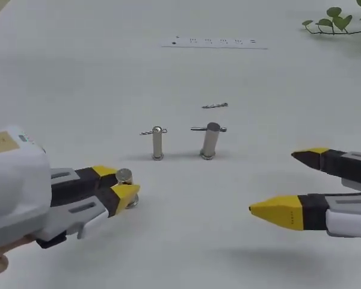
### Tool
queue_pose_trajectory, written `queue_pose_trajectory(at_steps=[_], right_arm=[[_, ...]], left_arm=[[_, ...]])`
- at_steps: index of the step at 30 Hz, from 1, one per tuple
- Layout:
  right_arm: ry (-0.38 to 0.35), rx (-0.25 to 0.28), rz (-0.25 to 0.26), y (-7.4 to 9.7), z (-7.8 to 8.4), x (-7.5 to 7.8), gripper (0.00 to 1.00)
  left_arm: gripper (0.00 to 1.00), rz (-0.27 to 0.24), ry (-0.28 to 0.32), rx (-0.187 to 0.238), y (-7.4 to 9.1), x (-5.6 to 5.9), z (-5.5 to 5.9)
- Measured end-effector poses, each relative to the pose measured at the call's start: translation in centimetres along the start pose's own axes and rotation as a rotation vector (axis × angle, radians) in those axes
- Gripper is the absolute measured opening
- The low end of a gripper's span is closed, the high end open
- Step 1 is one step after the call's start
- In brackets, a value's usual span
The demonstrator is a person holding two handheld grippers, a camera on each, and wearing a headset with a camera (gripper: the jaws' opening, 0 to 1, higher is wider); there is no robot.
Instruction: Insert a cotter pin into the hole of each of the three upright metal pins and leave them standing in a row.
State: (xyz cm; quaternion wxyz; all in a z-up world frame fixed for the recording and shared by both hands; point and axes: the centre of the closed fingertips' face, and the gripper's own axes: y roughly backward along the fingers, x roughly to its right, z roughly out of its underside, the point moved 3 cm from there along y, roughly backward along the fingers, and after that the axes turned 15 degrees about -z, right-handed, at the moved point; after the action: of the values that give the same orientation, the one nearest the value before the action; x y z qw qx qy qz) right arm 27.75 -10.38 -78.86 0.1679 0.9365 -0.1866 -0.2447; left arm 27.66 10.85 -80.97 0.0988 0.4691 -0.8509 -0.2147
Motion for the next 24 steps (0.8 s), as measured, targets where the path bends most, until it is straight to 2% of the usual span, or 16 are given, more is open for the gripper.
queue_pose_trajectory(at_steps=[3,6,11,13,15,17,20,24], right_arm=[[-0.002,0.01,0.005,0.3,-0.2,0.0,0.97],[0.005,-0.004,0.005,0.5,-0.1,0.0,0.97],[-0.002,0.001,0.014,0.9,-0.2,0.2,0.97],[0.003,-0.012,0.019,1.0,-0.1,0.4,0.97],[0.002,-0.024,0.027,1.1,0.1,0.6,0.97],[0.002,-0.031,0.031,1.1,0.2,0.8,0.97],[0.002,-0.043,0.035,1.2,0.2,1.1,0.97],[0.003,-0.058,0.038,1.2,0.0,1.8,0.97]], left_arm=[[0.23,-0.011,-0.011,0.009,0.2,-0.2,-0.1],[0.35,-0.053,-0.02,0.014,0.4,-0.9,0.0],[0.47,-0.057,-0.011,0.011,1.1,-1.2,0.2],[0.62,-0.061,-0.002,0.014,1.3,-1.3,0.4],[0.8,-0.029,0.005,0.013,1.5,-0.8,0.6],[0.91,-0.004,0.022,0.015,1.7,-0.4,0.7],[0.99,0.009,0.039,0.012,1.8,0.0,0.9],[0.99,0.007,0.046,0.01,1.9,0.3,1.1]])
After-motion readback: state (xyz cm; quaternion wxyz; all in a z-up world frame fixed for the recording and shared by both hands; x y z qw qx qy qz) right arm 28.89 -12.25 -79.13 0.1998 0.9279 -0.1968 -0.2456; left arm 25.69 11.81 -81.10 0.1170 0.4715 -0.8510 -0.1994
